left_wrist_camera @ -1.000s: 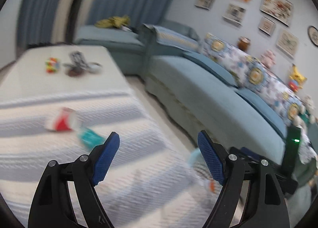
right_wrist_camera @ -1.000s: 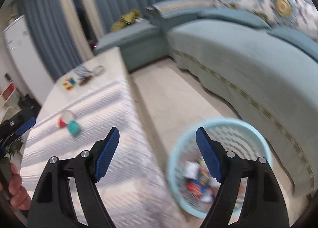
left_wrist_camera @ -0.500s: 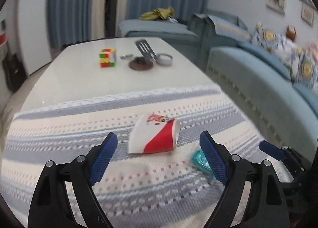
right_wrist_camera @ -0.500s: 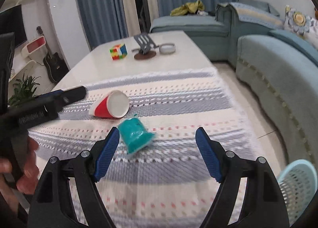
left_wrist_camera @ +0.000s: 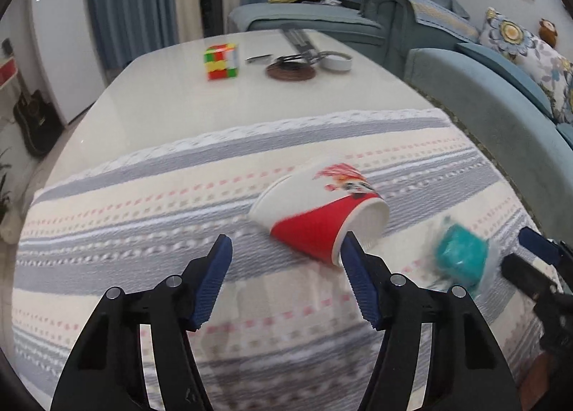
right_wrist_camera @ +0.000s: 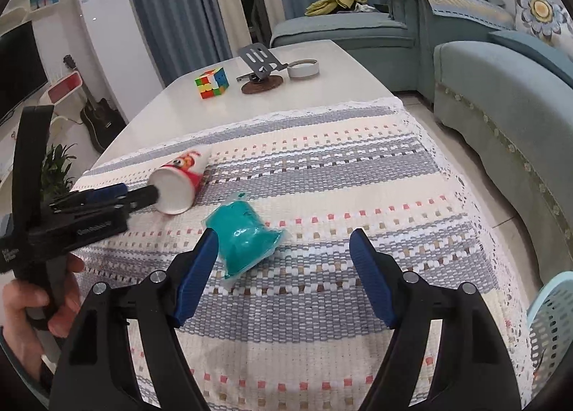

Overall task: Collect trash
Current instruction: 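Grasp the red-and-white paper cup with the left gripper while the right gripper grasps the teal packet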

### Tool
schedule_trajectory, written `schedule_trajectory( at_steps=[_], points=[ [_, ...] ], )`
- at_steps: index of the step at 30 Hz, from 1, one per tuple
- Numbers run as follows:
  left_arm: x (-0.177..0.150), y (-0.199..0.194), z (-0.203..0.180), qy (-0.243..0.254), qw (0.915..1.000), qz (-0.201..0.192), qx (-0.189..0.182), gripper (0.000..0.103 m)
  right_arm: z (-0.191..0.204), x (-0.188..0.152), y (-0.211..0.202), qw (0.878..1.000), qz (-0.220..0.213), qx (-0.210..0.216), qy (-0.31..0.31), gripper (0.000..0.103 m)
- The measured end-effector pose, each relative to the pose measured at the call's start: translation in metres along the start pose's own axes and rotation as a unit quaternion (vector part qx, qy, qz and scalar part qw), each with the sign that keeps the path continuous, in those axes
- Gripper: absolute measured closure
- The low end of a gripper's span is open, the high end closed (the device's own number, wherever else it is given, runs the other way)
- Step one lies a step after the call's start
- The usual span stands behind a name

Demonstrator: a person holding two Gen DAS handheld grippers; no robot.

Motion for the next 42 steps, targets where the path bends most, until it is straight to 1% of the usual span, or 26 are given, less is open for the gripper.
schedule_trajectory(
  at_steps=[1, 2, 3, 4, 5, 6, 8, 9, 10, 13, 16, 18, 20, 21, 23, 25, 27, 29, 30, 32, 34, 35, 36, 37, 38, 42],
  points=[
    [0.000, -0.001, 0.006, -0.004, 1.0000, 0.002, -0.002, 0.042, 0.000, 0.000, 0.000, 1.000, 0.000, 0.001, 0.000, 0.031],
    [-0.001, -0.004, 0.009, -0.006, 0.9998, 0.006, -0.016, 0.038, -0.001, -0.001, -0.002, 1.000, -0.001, 0.004, 0.001, 0.031],
    [-0.001, -0.006, 0.009, -0.008, 0.9993, 0.008, -0.035, 0.035, -0.002, -0.001, -0.004, 1.000, -0.003, 0.006, 0.003, 0.031],
    [-0.001, -0.010, 0.009, -0.015, 0.9980, 0.009, -0.061, 0.026, -0.003, -0.001, -0.005, 1.000, -0.005, 0.007, 0.005, 0.031],
    [0.000, -0.016, 0.007, -0.029, 0.9951, 0.005, -0.095, 0.020, -0.003, -0.001, -0.006, 1.000, -0.007, 0.009, 0.006, 0.031],
    [0.003, -0.018, 0.005, -0.039, 0.9935, -0.002, -0.107, 0.018, -0.004, -0.001, -0.005, 1.000, -0.007, 0.010, 0.006, 0.031],
    [0.011, -0.011, 0.003, -0.070, 0.9931, -0.003, -0.094, 0.010, -0.002, -0.001, -0.006, 1.000, -0.008, 0.012, 0.002, 0.031],
    [0.015, -0.004, 0.004, -0.093, 0.9922, 0.004, -0.084, 0.010, -0.001, -0.001, -0.006, 1.000, -0.009, 0.012, -0.002, 0.031],
    [0.017, 0.004, 0.004, -0.119, 0.9893, 0.012, -0.084, 0.010, 0.001, -0.001, -0.007, 1.000, -0.010, 0.011, -0.006, 0.031],
    [0.017, 0.024, 0.003, -0.159, 0.9846, 0.034, -0.064, 0.010, 0.006, -0.002, -0.005, 1.000, -0.009, 0.005, -0.020, 0.031],
    [0.012, 0.038, -0.004, -0.157, 0.9854, 0.052, -0.039, 0.012, 0.012, -0.003, -0.003, 0.999, -0.006, -0.002, -0.038, 0.031],
    [0.010, 0.043, -0.011, -0.139, 0.9885, 0.054, -0.022, 0.022, 0.016, -0.004, -0.001, 0.999, -0.002, -0.002, -0.050, 0.031],
    [0.008, 0.047, -0.013, -0.130, 0.9899, 0.057, -0.007, 0.044, 0.016, -0.004, 0.001, 0.998, -0.001, -0.014, -0.053, 0.031],
    [0.007, 0.045, -0.012, -0.132, 0.9898, 0.053, -0.004, 0.046, 0.016, -0.004, 0.004, 0.999, 0.007, -0.009, -0.052, 0.031],
    [0.004, 0.037, -0.008, -0.142, 0.9886, 0.046, -0.022, 0.050, 0.015, -0.005, 0.009, 0.998, 0.020, -0.010, -0.052, 0.031],
    [-0.004, 0.022, -0.003, -0.152, 0.9870, 0.038, -0.036, 0.050, 0.018, -0.004, 0.019, 0.997, 0.041, -0.001, -0.059, 0.031],
    [-0.015, 0.004, 0.003, -0.153, 0.9877, 0.009, -0.031, 0.050, 0.026, -0.002, 0.030, 0.995, 0.053, -0.002, -0.083, 0.031],
    [-0.026, -0.003, 0.008, -0.167, 0.9851, -0.014, -0.040, 0.050, 0.033, -0.002, 0.041, 0.993, 0.070, 0.003, -0.097, 0.031],
    [-0.027, -0.005, 0.011, -0.175, 0.9835, -0.015, -0.043, 0.050, 0.036, -0.004, 0.048, 0.991, 0.083, 0.003, -0.104, 0.031],
    [-0.025, -0.010, 0.013, -0.182, 0.9813, -0.035, -0.051, 0.050, 0.040, -0.006, 0.058, 0.989, 0.094, -0.007, -0.113, 0.031],
    [-0.026, -0.009, 0.008, -0.176, 0.9819, -0.028, -0.065, 0.049, 0.040, -0.003, 0.062, 0.990, 0.093, -0.006, -0.108, 0.032],
    [-0.026, -0.011, 0.007, -0.171, 0.9827, -0.031, -0.065, 0.049, 0.039, -0.003, 0.065, 0.990, 0.094, -0.008, -0.105, 0.038],
    [-0.025, -0.013, 0.004, -0.163, 0.9837, -0.037, -0.065, 0.049, 0.038, -0.003, 0.066, 0.990, 0.097, -0.012, -0.103, 0.042],
    [-0.024, -0.013, 0.002, -0.159, 0.9843, -0.039, -0.067, 0.049, 0.038, -0.003, 0.065, 0.990, 0.093, -0.016, -0.104, 0.052],
    [-0.023, -0.014, 0.000, -0.152, 0.9853, -0.042, -0.066, 0.049, 0.038, -0.003, 0.063, 0.991, 0.086, -0.011, -0.103, 0.067],
    [-0.023, -0.014, -0.005, -0.144, 0.9870, -0.042, -0.059, 0.049, 0.038, -0.003, 0.052, 0.992, 0.065, -0.016, -0.103, 0.068]
  ],
)
Point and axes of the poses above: each gripper's, at about its wrist camera, not at the fingertips, and y roughly the way its jaws point, z to its left, x to its top, the point moved 2 cm from there along y, roughly the way its jaws point, and after that the axes turned 13 degrees about -z, right-handed, at the moved point
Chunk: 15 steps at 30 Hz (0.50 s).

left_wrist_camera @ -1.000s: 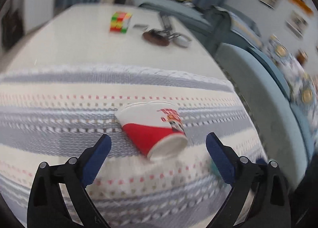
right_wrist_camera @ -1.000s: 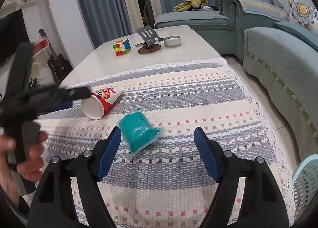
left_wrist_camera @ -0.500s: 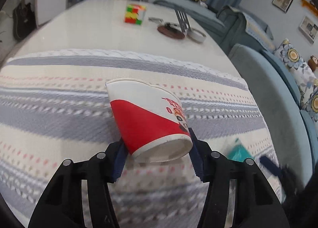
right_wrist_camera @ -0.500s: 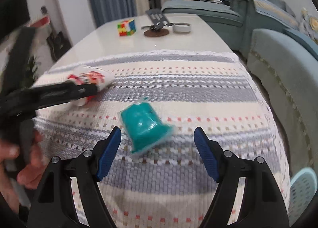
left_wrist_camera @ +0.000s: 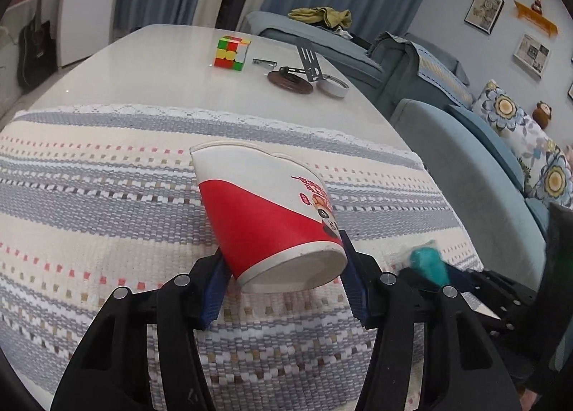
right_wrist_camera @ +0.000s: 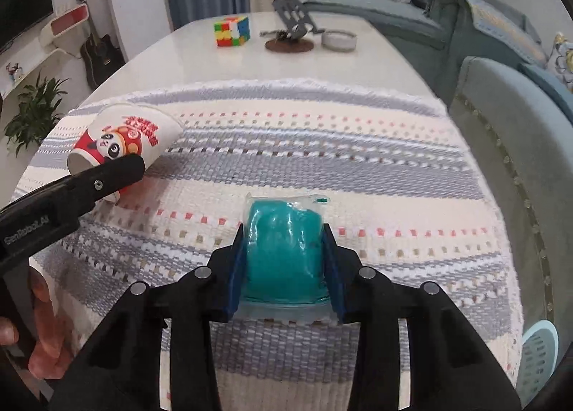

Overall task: Collect trash
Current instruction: 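Grasp the red-and-white paper cup with the left gripper while the right gripper grasps the teal packet, then carry cup and teal packet over the basket and open both grippers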

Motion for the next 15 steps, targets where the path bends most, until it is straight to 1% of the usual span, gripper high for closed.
schedule_trajectory(
  at_steps=[2, 3, 4, 5, 7, 8, 10, 11, 13, 15],
  points=[
    [0.000, 0.003, -0.001, 0.003, 0.9999, 0.009, 0.004, 0.049, -0.004, -0.002, -0.012, 1.000, -0.014, 0.003, 0.013, 0.068],
    [-0.002, 0.002, -0.003, 0.004, 0.9999, 0.016, 0.000, 0.049, -0.009, -0.003, -0.019, 0.999, -0.017, 0.014, 0.032, 0.068],
    [-0.006, -0.001, -0.006, 0.000, 0.9997, 0.024, -0.010, 0.049, -0.017, -0.006, -0.026, 0.998, -0.013, 0.033, 0.059, 0.068],
    [-0.010, -0.008, -0.012, -0.007, 0.9993, 0.029, -0.022, 0.049, -0.022, -0.008, -0.032, 0.997, -0.012, 0.035, 0.070, 0.068],
    [-0.013, -0.027, -0.028, -0.017, 0.9983, 0.025, -0.050, 0.049, -0.040, -0.009, -0.059, 0.995, -0.021, 0.036, 0.087, 0.068],
    [-0.014, -0.044, -0.045, -0.017, 0.9970, 0.023, -0.071, 0.049, -0.049, -0.008, -0.073, 0.994, -0.022, 0.043, 0.094, 0.068],
    [-0.016, -0.068, -0.069, -0.026, 0.9927, 0.025, -0.115, 0.049, -0.069, -0.005, -0.114, 0.996, -0.037, 0.018, 0.083, 0.068],
    [-0.017, -0.083, -0.085, -0.036, 0.9885, 0.024, -0.145, 0.049, -0.078, -0.005, -0.134, 0.996, -0.047, 0.006, 0.076, 0.068],
    [-0.021, -0.103, -0.117, -0.025, 0.9852, 0.020, -0.168, 0.049, -0.103, -0.008, -0.177, 0.995, -0.064, -0.025, 0.067, 0.068],
    [-0.027, -0.119, -0.160, -0.007, 0.9806, 0.023, -0.195, 0.049, -0.130, -0.014, -0.211, 0.993, -0.072, -0.066, 0.065, 0.068]
  ],
)
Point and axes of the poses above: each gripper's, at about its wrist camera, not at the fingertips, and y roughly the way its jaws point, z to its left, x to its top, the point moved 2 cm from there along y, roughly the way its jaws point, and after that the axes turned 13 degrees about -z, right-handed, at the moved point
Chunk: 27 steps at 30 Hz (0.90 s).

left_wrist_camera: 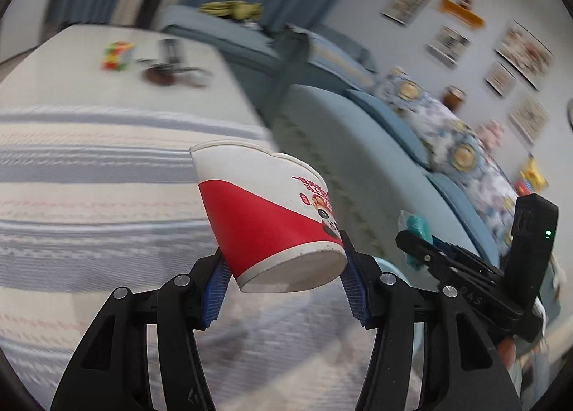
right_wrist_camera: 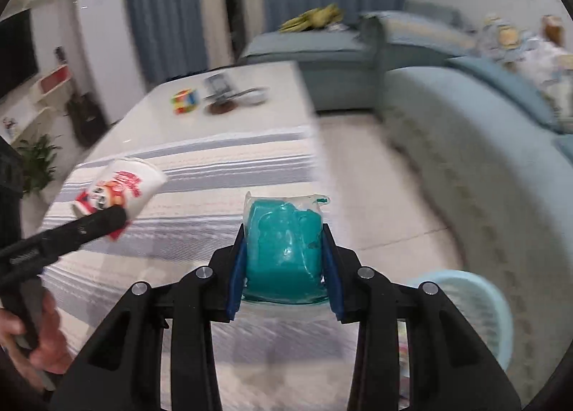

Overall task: Collect trash
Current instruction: 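Carry cup and teal packet over the basket and open both grippers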

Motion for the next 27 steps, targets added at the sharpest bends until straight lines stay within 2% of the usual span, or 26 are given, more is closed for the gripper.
schedule_trajectory(
  at_steps=[5, 10, 16, 18, 19, 20, 22, 27],
  points=[
    [-0.029, 0.026, -0.091, 0.022, 0.9984, 0.021, -0.048, 0.049, -0.074, -0.018, -0.041, 0.997, 0.013, -0.077, 0.023, 0.068],
    [-0.070, 0.065, -0.157, 0.069, 0.9940, 0.059, -0.061, 0.049, -0.147, -0.059, -0.060, 0.988, 0.043, -0.130, 0.068, 0.068],
    [-0.122, 0.109, -0.189, 0.107, 0.9857, 0.118, -0.055, 0.049, -0.190, -0.103, -0.059, 0.979, 0.079, -0.152, 0.110, 0.068],
    [-0.130, 0.121, -0.191, 0.119, 0.9829, 0.132, -0.046, 0.048, -0.200, -0.113, -0.057, 0.977, 0.088, -0.153, 0.124, 0.067],
    [-0.137, 0.127, -0.195, 0.125, 0.9811, 0.142, -0.042, 0.039, -0.203, -0.117, -0.055, 0.976, 0.092, -0.153, 0.128, 0.065],
    [-0.139, 0.130, -0.196, 0.129, 0.9799, 0.147, -0.038, 0.030, -0.206, -0.120, -0.054, 0.975, 0.096, -0.151, 0.132, 0.057],
    [-0.142, 0.131, -0.196, 0.139, 0.9781, 0.152, -0.029, 0.025, -0.213, -0.125, -0.053, 0.972, 0.102, -0.152, 0.145, 0.050],
    [-0.132, 0.111, -0.196, 0.141, 0.9793, 0.143, -0.027, 0.024, -0.220, -0.127, -0.070, 0.969, 0.094, -0.155, 0.170, 0.049]
  ],
)
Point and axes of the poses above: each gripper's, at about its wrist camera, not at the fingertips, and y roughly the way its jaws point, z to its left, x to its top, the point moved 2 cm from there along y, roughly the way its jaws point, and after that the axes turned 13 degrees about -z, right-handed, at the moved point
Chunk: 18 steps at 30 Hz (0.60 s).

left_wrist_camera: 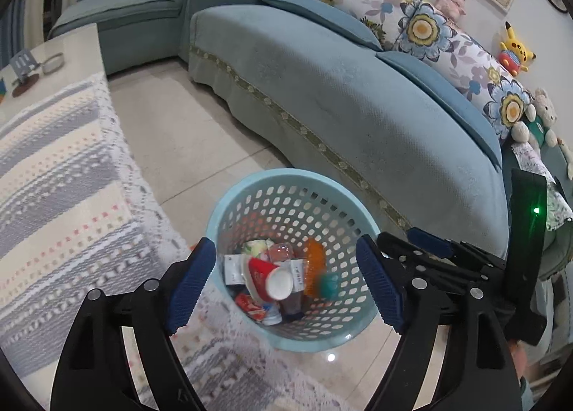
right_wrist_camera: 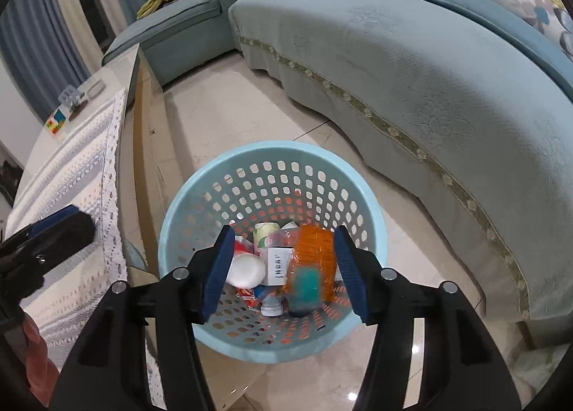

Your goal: Collect trash

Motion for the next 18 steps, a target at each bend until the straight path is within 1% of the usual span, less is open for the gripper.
schedule_trajectory(
  at_steps=[2, 3, 5, 7, 9, 10, 12, 14, 16, 18],
  points=[
    [0.006, -0.017, 0.000, -0.001, 0.9999, -0.012, 0.003, 0.024, -0.001, 0.003, -0.012, 1.000, -0.008, 0.001, 0.005, 0.049],
    [0.008, -0.028, 0.000, -0.002, 0.9998, -0.019, 0.003, 0.024, 0.002, 0.005, -0.025, 1.000, -0.018, 0.005, 0.006, 0.049],
    [0.011, -0.059, -0.002, 0.001, 0.9989, -0.045, 0.007, 0.024, 0.010, 0.007, -0.046, 0.999, -0.035, 0.008, 0.002, 0.049],
    [0.012, -0.096, -0.003, 0.005, 0.9967, -0.079, 0.016, 0.024, 0.023, 0.009, -0.077, 0.998, -0.063, 0.012, -0.010, 0.049],
    [0.013, -0.130, -0.006, 0.007, 0.9937, -0.108, 0.028, 0.021, 0.038, 0.008, -0.110, 0.996, -0.089, 0.017, -0.014, 0.049],
    [0.012, -0.141, -0.005, 0.007, 0.9926, -0.116, 0.033, 0.019, 0.045, 0.007, -0.125, 0.995, -0.099, 0.019, -0.014, 0.049],
    [0.002, -0.179, -0.002, 0.002, 0.9881, -0.146, 0.049, 0.018, 0.058, 0.000, -0.156, 0.992, -0.122, 0.017, -0.011, 0.049],
    [-0.010, -0.208, 0.003, -0.002, 0.9824, -0.173, 0.071, 0.016, 0.065, -0.012, -0.182, 0.989, -0.147, 0.010, -0.001, 0.049],
    [-0.022, -0.228, 0.006, 0.000, 0.9774, -0.192, 0.089, 0.016, 0.070, -0.029, -0.203, 0.985, -0.171, -0.001, 0.012, 0.049],
    [-0.036, -0.243, 0.007, 0.016, 0.9706, -0.210, 0.116, 0.016, 0.074, -0.043, -0.217, 0.979, -0.201, -0.011, 0.018, 0.049]
  ],
)
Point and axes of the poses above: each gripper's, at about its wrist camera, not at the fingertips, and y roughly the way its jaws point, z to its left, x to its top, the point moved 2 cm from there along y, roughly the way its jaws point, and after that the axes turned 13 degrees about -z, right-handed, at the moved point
